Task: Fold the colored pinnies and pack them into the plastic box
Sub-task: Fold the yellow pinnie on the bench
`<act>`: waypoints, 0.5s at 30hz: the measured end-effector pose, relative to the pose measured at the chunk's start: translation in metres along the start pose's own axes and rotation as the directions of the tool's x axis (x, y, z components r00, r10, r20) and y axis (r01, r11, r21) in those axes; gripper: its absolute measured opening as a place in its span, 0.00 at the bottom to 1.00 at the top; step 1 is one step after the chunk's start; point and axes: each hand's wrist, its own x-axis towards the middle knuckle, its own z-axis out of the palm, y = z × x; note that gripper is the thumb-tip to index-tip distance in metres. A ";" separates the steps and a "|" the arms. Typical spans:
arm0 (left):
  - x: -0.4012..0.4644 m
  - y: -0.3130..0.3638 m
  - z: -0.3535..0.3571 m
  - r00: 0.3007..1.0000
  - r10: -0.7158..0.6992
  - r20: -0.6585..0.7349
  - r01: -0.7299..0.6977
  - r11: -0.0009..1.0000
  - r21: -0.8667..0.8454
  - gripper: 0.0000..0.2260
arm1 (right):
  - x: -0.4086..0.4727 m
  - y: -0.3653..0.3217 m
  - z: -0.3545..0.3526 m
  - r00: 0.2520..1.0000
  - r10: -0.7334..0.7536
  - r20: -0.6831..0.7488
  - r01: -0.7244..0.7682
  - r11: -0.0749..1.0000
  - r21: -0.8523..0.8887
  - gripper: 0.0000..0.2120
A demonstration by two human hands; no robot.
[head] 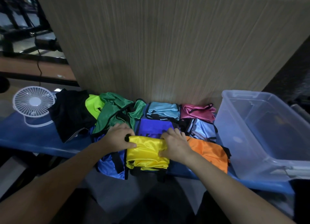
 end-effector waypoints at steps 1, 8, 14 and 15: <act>-0.002 0.000 0.000 1.000 0.020 -0.018 -0.021 0.999 -0.045 0.29 | -0.001 0.000 0.000 1.000 -0.013 -0.005 0.013 1.000 0.026 0.26; -0.020 0.001 0.009 0.984 0.113 -0.139 -0.161 0.900 -0.406 0.11 | -0.009 0.008 -0.005 0.998 -0.060 0.005 0.052 0.909 0.414 0.18; -0.010 0.016 -0.007 0.985 -0.017 -0.170 -0.121 0.634 -0.764 0.11 | 0.003 0.021 -0.025 0.998 0.026 -0.052 0.031 0.514 0.857 0.20; -0.005 0.021 -0.012 0.983 -0.060 -0.174 -0.102 0.608 -0.788 0.08 | 0.007 0.023 -0.029 0.996 0.057 -0.061 0.028 0.463 0.886 0.20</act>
